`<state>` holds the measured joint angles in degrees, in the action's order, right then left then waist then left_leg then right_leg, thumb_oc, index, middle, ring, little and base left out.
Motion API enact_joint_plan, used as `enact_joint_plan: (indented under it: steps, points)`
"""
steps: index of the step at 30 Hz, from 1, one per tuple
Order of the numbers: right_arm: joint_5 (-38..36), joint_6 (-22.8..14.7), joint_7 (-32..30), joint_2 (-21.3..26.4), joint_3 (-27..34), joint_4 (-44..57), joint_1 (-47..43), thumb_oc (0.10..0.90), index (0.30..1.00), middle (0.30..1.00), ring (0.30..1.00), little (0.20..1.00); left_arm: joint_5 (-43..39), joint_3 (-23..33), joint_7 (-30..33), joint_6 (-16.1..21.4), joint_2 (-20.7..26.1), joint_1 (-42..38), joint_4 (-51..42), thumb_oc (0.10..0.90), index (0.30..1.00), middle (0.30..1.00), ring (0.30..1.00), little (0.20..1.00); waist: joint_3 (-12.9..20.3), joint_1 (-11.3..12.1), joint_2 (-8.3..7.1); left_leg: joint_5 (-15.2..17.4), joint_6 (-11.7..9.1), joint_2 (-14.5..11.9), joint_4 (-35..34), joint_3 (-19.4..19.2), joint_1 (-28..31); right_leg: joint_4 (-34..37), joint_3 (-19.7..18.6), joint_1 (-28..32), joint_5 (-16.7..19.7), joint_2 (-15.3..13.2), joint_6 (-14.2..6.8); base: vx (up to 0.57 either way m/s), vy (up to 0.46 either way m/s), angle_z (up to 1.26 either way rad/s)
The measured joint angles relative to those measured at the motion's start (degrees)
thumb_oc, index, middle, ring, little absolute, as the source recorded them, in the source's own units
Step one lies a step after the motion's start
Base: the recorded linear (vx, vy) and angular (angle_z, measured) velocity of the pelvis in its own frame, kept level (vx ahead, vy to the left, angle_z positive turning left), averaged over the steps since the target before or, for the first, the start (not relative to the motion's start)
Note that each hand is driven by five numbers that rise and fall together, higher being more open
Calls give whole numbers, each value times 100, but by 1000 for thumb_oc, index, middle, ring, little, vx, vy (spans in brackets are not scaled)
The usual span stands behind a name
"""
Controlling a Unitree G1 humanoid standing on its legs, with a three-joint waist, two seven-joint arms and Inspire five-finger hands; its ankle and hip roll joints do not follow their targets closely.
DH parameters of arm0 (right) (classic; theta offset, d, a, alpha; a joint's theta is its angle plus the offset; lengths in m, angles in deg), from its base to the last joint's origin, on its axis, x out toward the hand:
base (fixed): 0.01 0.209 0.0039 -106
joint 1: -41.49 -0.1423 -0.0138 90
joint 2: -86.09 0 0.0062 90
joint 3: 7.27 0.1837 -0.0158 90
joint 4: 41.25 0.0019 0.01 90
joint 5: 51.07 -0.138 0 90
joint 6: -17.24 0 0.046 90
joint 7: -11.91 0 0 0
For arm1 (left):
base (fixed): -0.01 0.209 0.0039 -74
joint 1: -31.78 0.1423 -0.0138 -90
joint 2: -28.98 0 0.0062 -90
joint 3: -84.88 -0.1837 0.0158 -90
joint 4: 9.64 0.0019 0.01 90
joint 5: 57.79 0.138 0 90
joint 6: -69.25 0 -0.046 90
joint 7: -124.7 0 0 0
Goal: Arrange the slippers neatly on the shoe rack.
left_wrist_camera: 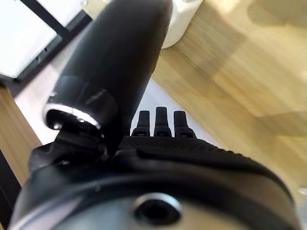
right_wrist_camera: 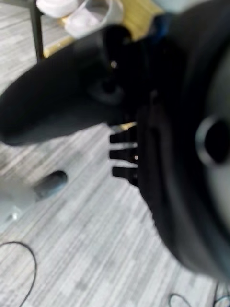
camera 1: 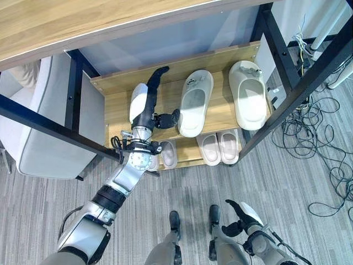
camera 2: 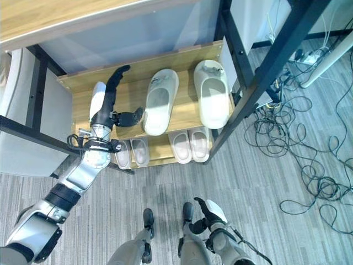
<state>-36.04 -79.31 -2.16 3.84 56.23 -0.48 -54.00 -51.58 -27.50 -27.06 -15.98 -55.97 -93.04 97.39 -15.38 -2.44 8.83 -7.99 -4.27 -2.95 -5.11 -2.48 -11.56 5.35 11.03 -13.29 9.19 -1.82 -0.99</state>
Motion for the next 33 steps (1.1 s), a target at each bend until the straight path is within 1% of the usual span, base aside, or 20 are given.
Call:
enact_joint_plan:
  steps: [2,6,8,9,13,16,19,23,29,33]
  points:
    - [0,7,0,-1,-2,1,13,800,900,900,900,900,-299,127,-6,51,-173,215,-28,800,900,900,900,900,0,15,0,0,0,0,0,16,37,0,20,48,15,0,21,7,-2,5]
    - [54,36,-2,-5,64,7,-1,800,900,900,900,900,-1028,315,-135,159,-330,785,-83,800,900,900,900,900,20,28,5,-6,8,-1,0,132,42,0,114,93,3,-4,11,0,-6,11]
    - [94,79,-1,-8,86,6,1,800,900,900,900,900,-1372,341,-210,176,-379,994,-135,800,900,900,900,900,21,45,4,-13,17,0,0,156,51,0,151,122,-3,-5,5,-1,-5,11]
    - [154,115,-1,-7,106,3,0,800,900,900,900,900,-1669,370,-293,202,-452,1155,-142,800,900,900,900,900,21,71,3,-14,17,2,0,165,71,1,157,147,-5,-8,3,2,-2,5]
    - [221,197,-1,-16,120,-3,4,800,900,900,900,900,-2369,365,-538,313,-638,1443,-220,800,900,900,900,900,23,156,2,-17,12,5,0,208,107,0,201,206,-14,-12,-6,5,-2,5]
    - [222,217,-1,-28,122,-20,18,800,900,900,900,900,-2510,310,-684,313,-639,1441,-236,800,900,900,900,900,66,153,-7,-22,7,7,-1,271,113,1,263,241,-54,-15,-17,8,-5,10]
    - [221,241,-2,-126,120,-234,11,800,900,900,900,900,-2642,125,-784,312,-678,1455,-237,800,900,900,900,900,249,164,-41,-25,10,7,-1,297,120,1,289,261,-78,-14,-6,3,2,4]
    - [221,247,-4,-210,115,-235,40,800,900,900,900,900,-2664,-76,-911,312,-743,1448,-247,800,900,900,900,900,362,154,-48,-26,12,8,0,293,142,1,291,283,-79,-15,-7,0,0,0]
    - [215,267,-23,-235,108,-436,-3,800,900,900,900,900,-2705,-547,-988,311,-871,1440,-235,800,900,900,900,900,389,151,-21,-29,10,13,0,288,182,3,280,319,-86,-20,-7,0,0,0]
    - [213,331,-64,-209,117,-461,62,800,900,900,900,900,-2702,-717,-1000,311,-985,1437,-155,800,900,900,900,900,443,123,57,-26,8,17,-1,265,145,2,238,260,-87,-23,-5,-7,19,-4]
